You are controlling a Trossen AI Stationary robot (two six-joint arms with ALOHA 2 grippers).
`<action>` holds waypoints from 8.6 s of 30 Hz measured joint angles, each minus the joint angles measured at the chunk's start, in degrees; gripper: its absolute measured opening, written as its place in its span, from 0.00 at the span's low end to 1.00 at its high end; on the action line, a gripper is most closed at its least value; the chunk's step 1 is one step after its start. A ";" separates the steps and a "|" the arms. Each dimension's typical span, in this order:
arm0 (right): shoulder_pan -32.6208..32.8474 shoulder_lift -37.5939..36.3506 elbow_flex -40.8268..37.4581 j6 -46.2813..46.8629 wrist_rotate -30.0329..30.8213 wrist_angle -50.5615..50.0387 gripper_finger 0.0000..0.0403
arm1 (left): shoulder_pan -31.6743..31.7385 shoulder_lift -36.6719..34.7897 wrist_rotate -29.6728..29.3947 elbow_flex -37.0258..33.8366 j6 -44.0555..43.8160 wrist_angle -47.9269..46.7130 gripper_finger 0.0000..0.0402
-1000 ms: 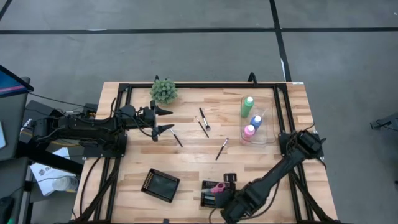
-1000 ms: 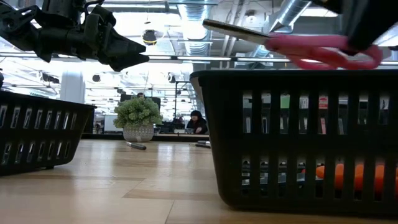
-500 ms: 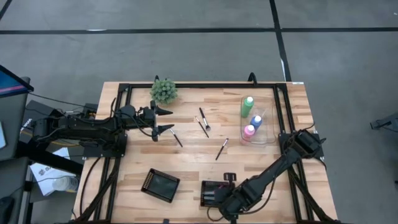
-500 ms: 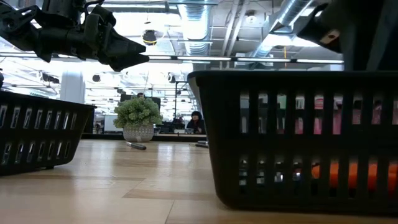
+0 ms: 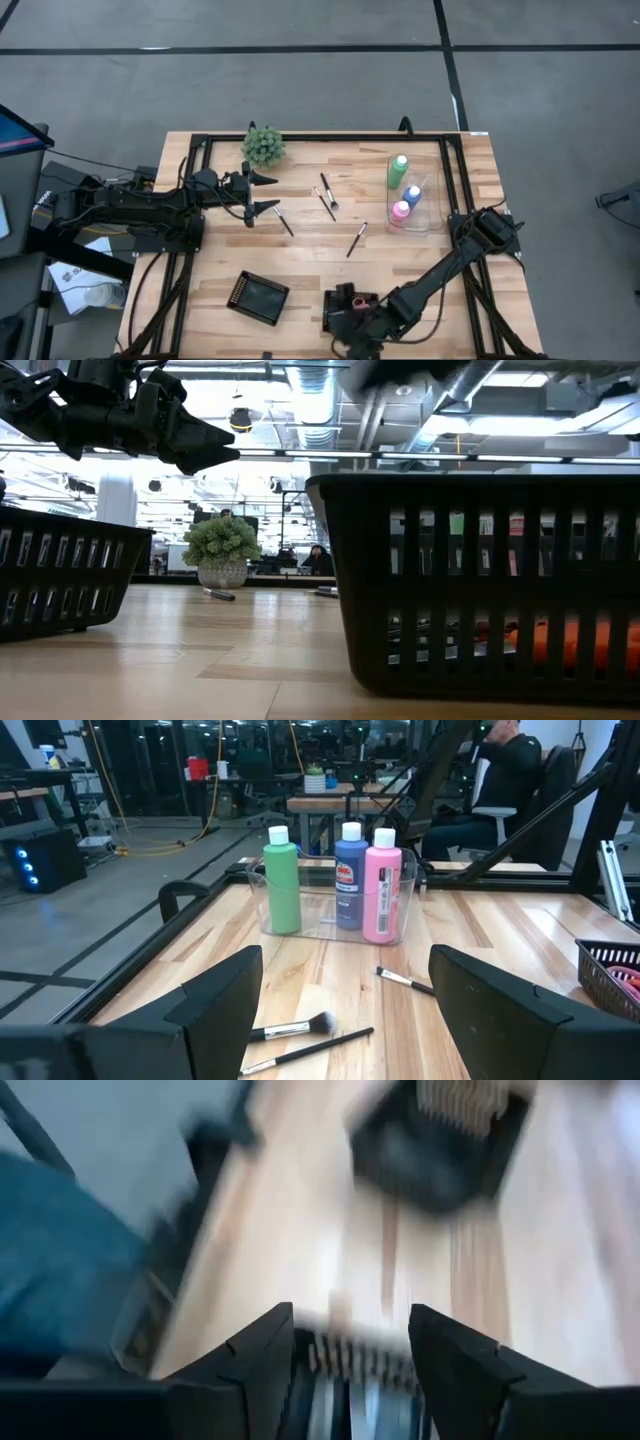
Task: Pick & Place Paint Supplies
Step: Put the black makeup brush into the left black bin
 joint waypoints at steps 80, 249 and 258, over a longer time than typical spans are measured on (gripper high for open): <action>5.21 -47.89 -59.65 -25.96 19.69 51.60 0.27 | -15.58 35.65 -20.11 25.27 28.46 -51.15 0.63; 5.27 -47.50 -59.63 -17.94 19.20 47.66 0.27 | -23.96 32.97 -13.94 36.64 2.50 -81.22 0.19; 5.26 -47.50 -59.63 -17.92 19.21 47.55 0.27 | -23.98 39.91 -10.97 36.63 3.04 -81.05 0.51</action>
